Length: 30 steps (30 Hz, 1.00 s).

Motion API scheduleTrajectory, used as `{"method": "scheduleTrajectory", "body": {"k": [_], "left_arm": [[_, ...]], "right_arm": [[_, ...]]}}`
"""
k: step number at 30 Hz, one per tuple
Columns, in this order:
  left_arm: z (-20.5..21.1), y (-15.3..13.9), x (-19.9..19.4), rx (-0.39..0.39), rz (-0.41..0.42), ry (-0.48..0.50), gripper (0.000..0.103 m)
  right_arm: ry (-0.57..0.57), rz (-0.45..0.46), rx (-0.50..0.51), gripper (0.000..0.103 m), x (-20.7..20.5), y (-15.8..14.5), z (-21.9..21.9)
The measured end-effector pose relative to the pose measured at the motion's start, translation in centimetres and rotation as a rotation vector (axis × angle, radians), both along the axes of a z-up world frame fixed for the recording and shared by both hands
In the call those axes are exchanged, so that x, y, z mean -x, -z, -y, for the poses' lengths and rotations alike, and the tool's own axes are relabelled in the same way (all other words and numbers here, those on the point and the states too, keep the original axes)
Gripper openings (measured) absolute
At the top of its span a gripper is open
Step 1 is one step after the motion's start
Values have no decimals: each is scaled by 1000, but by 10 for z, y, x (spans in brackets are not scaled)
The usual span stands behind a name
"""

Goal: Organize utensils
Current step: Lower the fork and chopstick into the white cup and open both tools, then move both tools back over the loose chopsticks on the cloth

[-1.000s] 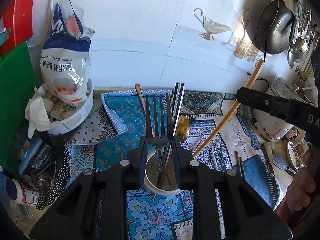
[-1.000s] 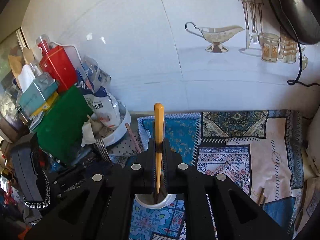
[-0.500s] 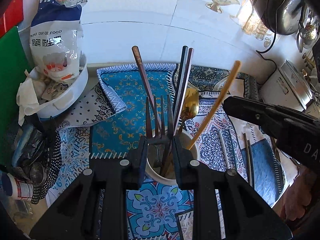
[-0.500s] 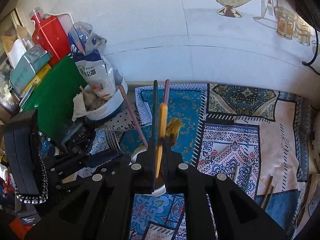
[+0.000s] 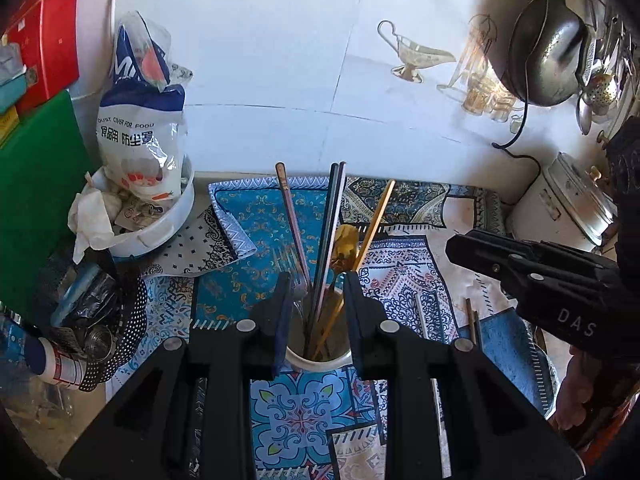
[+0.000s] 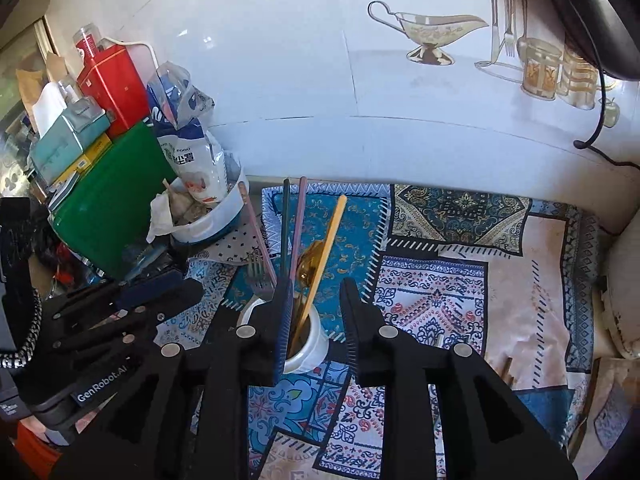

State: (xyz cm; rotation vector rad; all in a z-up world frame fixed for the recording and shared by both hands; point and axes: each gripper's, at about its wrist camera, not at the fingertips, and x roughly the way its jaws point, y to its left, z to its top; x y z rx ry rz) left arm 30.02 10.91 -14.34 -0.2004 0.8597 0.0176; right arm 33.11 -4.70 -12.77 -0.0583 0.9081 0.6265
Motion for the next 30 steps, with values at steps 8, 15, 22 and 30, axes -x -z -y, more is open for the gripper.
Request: {"method": "scheduleTrajectory", "body": {"k": [8,15,22,30], "left_arm": [[34,-10,11,-9,24,8,27],[71,-1,10,-13,-2,29,28],[110,22,1,-18,-55,54,29],[147,72,-17,-11,-176,91,29]], "right_arm": [[35,32,2,26,8,-7,44],[90,19,10,28,7,0,92],[160,-35,15,28,-1,17,145],[233,-118,49,29,-8,53,193]]}}
